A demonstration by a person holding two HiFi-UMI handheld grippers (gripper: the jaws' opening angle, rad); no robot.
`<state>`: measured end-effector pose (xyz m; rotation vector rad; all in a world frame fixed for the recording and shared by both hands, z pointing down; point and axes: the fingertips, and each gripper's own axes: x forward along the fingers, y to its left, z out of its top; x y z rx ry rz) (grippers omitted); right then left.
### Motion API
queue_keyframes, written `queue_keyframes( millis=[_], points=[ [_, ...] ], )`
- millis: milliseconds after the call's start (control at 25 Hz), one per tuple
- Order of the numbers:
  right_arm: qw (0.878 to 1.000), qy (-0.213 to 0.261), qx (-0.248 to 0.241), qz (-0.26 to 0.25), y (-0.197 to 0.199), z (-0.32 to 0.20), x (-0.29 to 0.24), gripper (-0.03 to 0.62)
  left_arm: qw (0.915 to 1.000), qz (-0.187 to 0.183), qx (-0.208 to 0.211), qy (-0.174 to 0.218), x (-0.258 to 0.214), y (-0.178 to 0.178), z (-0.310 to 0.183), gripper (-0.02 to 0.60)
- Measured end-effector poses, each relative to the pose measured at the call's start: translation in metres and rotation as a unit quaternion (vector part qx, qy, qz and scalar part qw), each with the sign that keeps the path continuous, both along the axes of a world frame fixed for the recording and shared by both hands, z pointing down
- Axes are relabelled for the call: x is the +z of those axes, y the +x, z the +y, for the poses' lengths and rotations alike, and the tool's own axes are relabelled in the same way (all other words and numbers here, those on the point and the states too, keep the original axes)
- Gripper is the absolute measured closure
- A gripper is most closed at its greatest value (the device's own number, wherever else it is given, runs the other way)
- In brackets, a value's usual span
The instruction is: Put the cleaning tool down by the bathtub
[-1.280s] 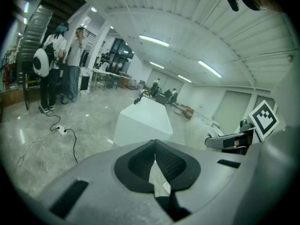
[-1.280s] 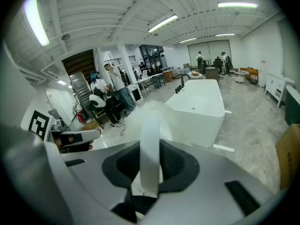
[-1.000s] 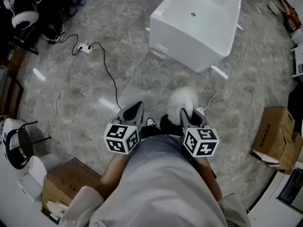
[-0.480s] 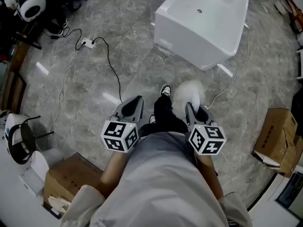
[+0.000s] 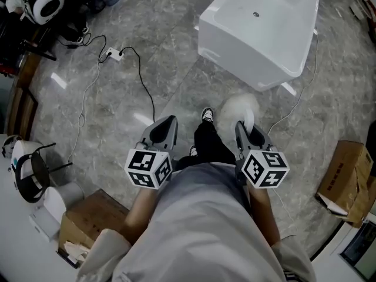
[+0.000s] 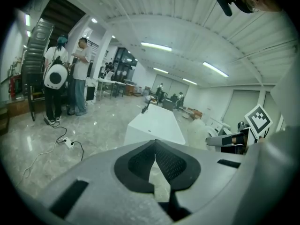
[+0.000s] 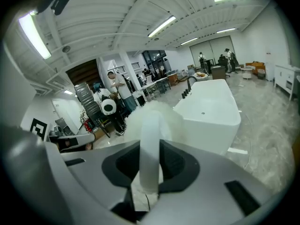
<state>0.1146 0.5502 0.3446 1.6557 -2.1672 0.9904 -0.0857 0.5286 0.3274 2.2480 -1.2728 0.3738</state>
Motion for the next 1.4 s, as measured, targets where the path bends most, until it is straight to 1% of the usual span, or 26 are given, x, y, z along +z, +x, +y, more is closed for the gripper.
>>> queue_keyframes(
  millis=[400,560,760,920,1000,1160,1280,1400],
  points=[
    [0.999,-0.035,-0.025,0.000,0.005,-0.085,0.024,0.513,0.9996,-0.019,-0.002,-0.022,0.009,0.013,-0.084,0.572],
    [0.999,-0.037,-0.035,-0.007,0.009,-0.126,0.028,0.513,0.9995,-0.017,-0.002,-0.025,0.008,0.023,-0.122,0.572],
    [0.998,-0.032,-0.048,-0.021,0.016,-0.172,0.028,0.513,0.9993,-0.027,0.002,-0.025,0.006,0.040,-0.163,0.572],
    [0.998,-0.026,-0.056,-0.021,0.028,-0.205,0.025,0.513,0.9995,-0.026,-0.002,-0.020,0.003,0.053,-0.193,0.572],
    [0.998,-0.023,-0.058,-0.024,0.034,-0.219,0.026,0.513,0.9996,-0.025,-0.003,-0.015,0.001,0.059,-0.206,0.572],
    [0.997,-0.023,-0.065,-0.031,0.042,-0.239,0.033,0.513,0.9998,-0.015,0.014,-0.010,-0.002,0.072,-0.222,0.572],
    [0.997,-0.023,-0.067,-0.035,0.044,-0.253,0.036,0.513,0.9996,-0.022,0.011,-0.015,0.000,0.073,-0.230,0.572],
    [0.997,-0.024,-0.059,-0.039,0.050,-0.264,0.038,0.513,0.9994,-0.023,0.012,-0.022,0.002,0.077,-0.237,0.572]
  ],
)
